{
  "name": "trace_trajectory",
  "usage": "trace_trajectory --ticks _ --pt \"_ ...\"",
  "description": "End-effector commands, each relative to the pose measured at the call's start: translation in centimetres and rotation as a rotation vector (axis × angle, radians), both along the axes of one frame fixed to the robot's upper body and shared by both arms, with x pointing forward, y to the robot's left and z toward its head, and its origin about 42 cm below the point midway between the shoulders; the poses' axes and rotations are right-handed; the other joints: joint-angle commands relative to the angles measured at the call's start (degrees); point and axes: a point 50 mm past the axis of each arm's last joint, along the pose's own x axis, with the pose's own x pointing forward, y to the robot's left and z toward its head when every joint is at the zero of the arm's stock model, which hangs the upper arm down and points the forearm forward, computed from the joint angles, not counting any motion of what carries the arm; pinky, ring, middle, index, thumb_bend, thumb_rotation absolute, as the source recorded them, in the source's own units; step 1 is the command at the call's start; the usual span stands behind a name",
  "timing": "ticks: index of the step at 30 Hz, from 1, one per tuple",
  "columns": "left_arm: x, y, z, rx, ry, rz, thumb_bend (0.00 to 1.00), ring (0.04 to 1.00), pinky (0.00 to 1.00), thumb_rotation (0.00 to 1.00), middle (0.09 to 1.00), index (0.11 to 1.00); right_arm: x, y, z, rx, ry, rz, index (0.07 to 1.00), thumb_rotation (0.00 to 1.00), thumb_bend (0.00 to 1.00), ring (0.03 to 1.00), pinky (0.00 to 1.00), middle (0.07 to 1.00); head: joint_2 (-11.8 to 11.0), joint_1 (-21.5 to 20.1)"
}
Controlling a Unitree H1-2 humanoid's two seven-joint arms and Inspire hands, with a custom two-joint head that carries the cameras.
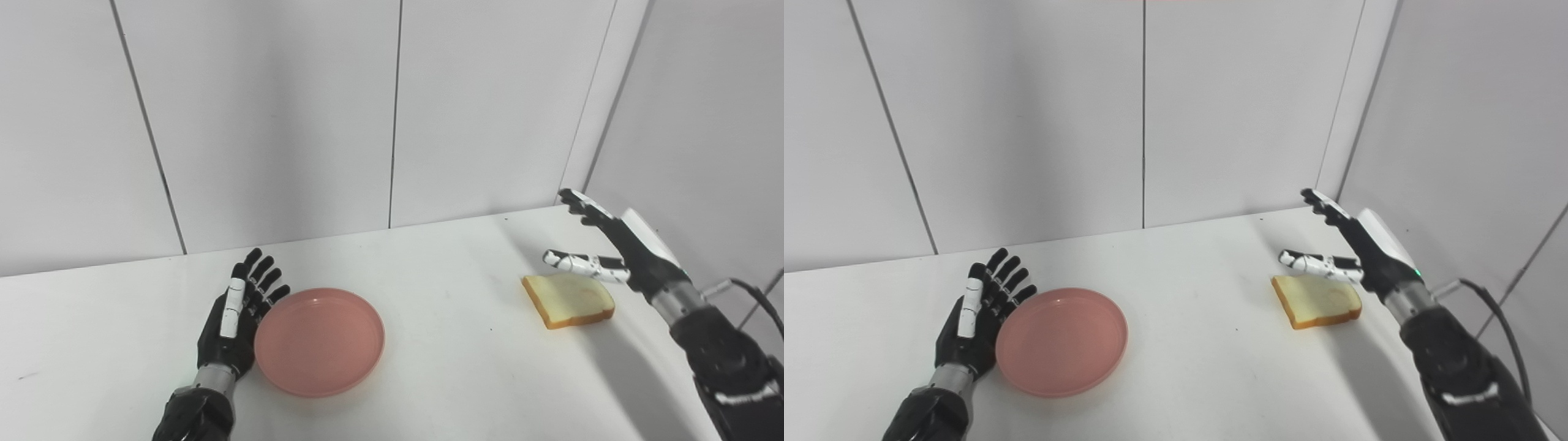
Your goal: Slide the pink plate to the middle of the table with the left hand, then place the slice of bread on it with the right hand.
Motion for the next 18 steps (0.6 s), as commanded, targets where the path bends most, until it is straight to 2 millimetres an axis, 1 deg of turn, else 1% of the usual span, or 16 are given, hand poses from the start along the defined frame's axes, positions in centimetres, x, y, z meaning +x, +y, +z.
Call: trace_trajectory --ticks 1,3,5,6,7,8,10,11,12,13,15,16,18 --pt "-2.3 1.1 -3.8 0.005 0.084 0.014 0.91 0.913 0.81 0.74 0.920 0.909 1.1 -1.1 2.7 -0.063 0.000 -0.005 0.914 0.64 1.00 0.918 0.88 0.936 0.1 0.0" --pt "-2.3 1.0 -3.9 0.005 0.085 0.012 0.91 0.914 0.82 0.74 0.919 0.908 2.2 -1.7 2.8 -0.114 0.040 0.001 0.916 0.64 1.00 0.929 0.89 0.945 0.1 0.0" --pt "-2.3 1.0 -3.9 0.003 0.086 0.010 0.92 0.916 0.82 0.74 0.918 0.909 3.1 -2.1 2.8 -0.174 0.067 0.002 0.912 0.66 1.00 0.945 0.93 0.943 0.1 0.0" --pt "-2.3 1.0 -4.0 0.003 0.086 0.010 0.92 0.916 0.82 0.74 0.918 0.909 3.6 -2.3 3.1 -0.287 0.103 0.001 0.912 0.66 1.00 0.948 0.93 0.943 0.1 0.3" --pt "-2.4 0.9 -4.0 0.003 0.087 0.010 0.92 0.915 0.82 0.74 0.918 0.910 3.9 -2.4 3.3 -0.368 0.128 0.000 0.930 0.72 1.00 0.969 0.97 0.951 0.1 0.3" --pt "-2.4 0.9 -4.0 0.001 0.088 0.010 0.92 0.914 0.82 0.74 0.917 0.910 4.2 -2.5 3.6 -0.438 0.161 0.006 0.941 0.76 1.00 0.986 0.99 0.958 0.2 0.3" --pt "-2.4 0.8 -4.0 0.000 0.089 0.011 0.93 0.912 0.81 0.73 0.915 0.910 4.8 -2.6 4.2 -0.508 0.216 0.018 0.941 0.75 1.00 0.997 1.00 0.966 0.2 0.2" --pt "-2.4 0.8 -3.9 -0.001 0.088 0.011 0.93 0.912 0.81 0.73 0.916 0.912 5.0 -2.7 4.4 -0.528 0.239 0.023 0.942 0.71 1.00 0.999 1.00 0.976 0.2 0.2" --pt "-2.3 0.8 -3.9 0.001 0.087 0.011 0.93 0.911 0.81 0.74 0.916 0.912 5.2 -2.7 4.7 -0.548 0.273 0.033 0.942 0.68 1.00 1.000 1.00 0.981 0.2 0.2" --pt "-2.3 0.8 -3.9 0.001 0.086 0.010 0.92 0.910 0.81 0.74 0.915 0.912 5.5 -2.6 5.1 -0.574 0.309 0.044 0.944 0.63 1.00 1.000 1.00 0.991 0.1 0.2" --pt "-2.3 0.8 -3.9 -0.002 0.087 0.007 0.89 0.911 0.82 0.74 0.909 0.906 5.7 -2.5 5.6 -0.635 0.372 0.060 0.957 0.57 1.00 1.000 1.00 0.997 0.1 0.2" --pt "-2.3 0.8 -3.9 -0.004 0.088 0.007 0.89 0.911 0.82 0.74 0.908 0.905 5.8 -2.4 5.8 -0.657 0.389 0.064 0.960 0.56 1.00 1.000 1.00 0.998 0.1 0.2" --pt "-2.3 0.7 -4.0 -0.014 0.092 0.003 0.91 0.918 0.84 0.73 0.911 0.911 6.2 -2.3 6.1 -0.705 0.449 0.061 0.950 0.50 1.00 1.000 1.00 0.994 0.0 0.2"
